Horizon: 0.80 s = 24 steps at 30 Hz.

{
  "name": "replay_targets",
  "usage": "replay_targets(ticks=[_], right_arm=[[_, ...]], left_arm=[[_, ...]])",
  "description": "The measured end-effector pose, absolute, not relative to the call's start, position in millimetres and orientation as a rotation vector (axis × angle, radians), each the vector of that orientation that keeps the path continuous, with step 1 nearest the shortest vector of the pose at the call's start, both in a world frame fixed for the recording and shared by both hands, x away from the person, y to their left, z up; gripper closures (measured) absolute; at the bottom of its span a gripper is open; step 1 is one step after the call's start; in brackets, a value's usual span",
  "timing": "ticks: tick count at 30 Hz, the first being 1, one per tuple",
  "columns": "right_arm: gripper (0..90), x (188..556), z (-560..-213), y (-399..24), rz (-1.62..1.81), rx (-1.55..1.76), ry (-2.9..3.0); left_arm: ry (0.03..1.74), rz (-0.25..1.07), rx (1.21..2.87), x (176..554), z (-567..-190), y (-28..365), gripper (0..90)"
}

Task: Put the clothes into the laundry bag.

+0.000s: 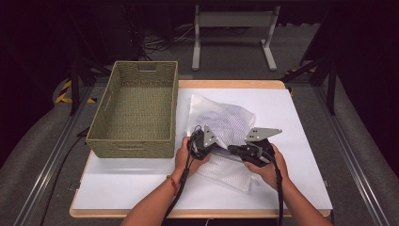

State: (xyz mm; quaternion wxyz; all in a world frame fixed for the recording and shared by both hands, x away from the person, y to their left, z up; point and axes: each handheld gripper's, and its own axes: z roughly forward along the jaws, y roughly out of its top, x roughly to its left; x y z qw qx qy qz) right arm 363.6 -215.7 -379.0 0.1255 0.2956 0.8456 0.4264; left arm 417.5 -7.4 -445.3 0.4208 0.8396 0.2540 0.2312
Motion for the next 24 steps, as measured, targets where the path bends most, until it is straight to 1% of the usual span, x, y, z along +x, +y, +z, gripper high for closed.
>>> replay_targets(ticks=[2, 3, 4, 6, 7, 8, 9, 11, 12, 13, 14, 16, 17, 18, 19, 20, 21, 22, 24], right_arm=[[89.1, 364.3, -380.5, -215.7, 1.239, 0.866, 2.481], [89.1, 364.5, -381.6, -215.0, 1.235, 0.861, 2.492], [89.2, 364.3, -382.5, -213.8, 1.228, 0.859, 2.502], [89.1, 364.2, -384.3, -210.9, 1.216, 0.859, 2.518], [89.1, 364.2, -384.7, -209.6, 1.213, 0.854, 2.517], [89.1, 363.9, -384.5, -208.9, 1.213, 0.855, 2.518], [89.1, 363.8, -384.2, -208.7, 1.211, 0.854, 2.518], [89.1, 363.7, -384.5, -209.0, 1.204, 0.852, 2.521], [89.1, 363.7, -384.5, -209.0, 1.204, 0.852, 2.521], [89.2, 364.0, -384.8, -209.7, 1.204, 0.855, 2.517], [89.1, 364.0, -384.7, -210.3, 1.204, 0.858, 2.515], [89.1, 363.8, -384.2, -210.8, 1.207, 0.858, 2.512], [89.1, 363.7, -383.4, -210.5, 1.210, 0.857, 2.510], [89.1, 363.7, -383.4, -210.5, 1.210, 0.857, 2.510], [89.1, 363.4, -383.0, -210.3, 1.209, 0.856, 2.509], [89.1, 363.2, -382.7, -210.2, 1.210, 0.854, 2.508], [89.1, 363.0, -382.4, -210.1, 1.209, 0.853, 2.508], [89.1, 363.0, -382.2, -210.4, 1.207, 0.852, 2.507], [89.1, 363.8, -382.6, -210.9, 1.207, 0.858, 2.508]], left_arm=[[0.679, 0.599, 2.126, 421.5, -446.8, -3.7, 89.1], [0.693, 0.589, 2.128, 423.5, -448.2, -1.8, 88.5], [0.710, 0.540, 2.111, 426.3, -449.6, 1.4, 88.4], [0.720, 0.531, 2.113, 425.9, -448.6, 1.6, 87.0], [0.722, 0.522, 2.111, 424.0, -447.9, 1.2, 83.6], [0.717, 0.493, 2.102, 421.7, -446.6, 1.3, 76.9], [0.692, 0.483, 2.097, 418.3, -444.2, 2.4, 72.5], [0.667, 0.458, 2.094, 415.7, -442.5, 4.1, 67.0], [0.650, 0.426, 2.093, 412.4, -440.4, 7.2, 67.0], [0.640, 0.404, 2.098, 409.6, -438.9, 9.9, 61.3], [0.613, 0.392, 2.107, 407.1, -437.1, 13.3, 61.3], [0.595, 0.356, 2.104, 401.3, -434.8, 18.9, 55.3], [0.595, 0.330, 2.114, 399.7, -433.9, 20.9, 46.6], [0.597, 0.303, 2.128, 398.3, -433.3, 22.1, 46.6], [0.600, 0.282, 2.129, 396.2, -433.0, 23.7, 42.6], [0.594, 0.276, 2.125, 393.5, -432.8, 25.9, 41.0], [0.574, 0.274, 2.133, 390.8, -432.8, 27.3, 41.1], [0.547, 0.273, 2.155, 388.3, -433.6, 27.6, 43.2], [0.541, 0.271, 2.201, 386.0, -436.7, 25.1, 41.7]])
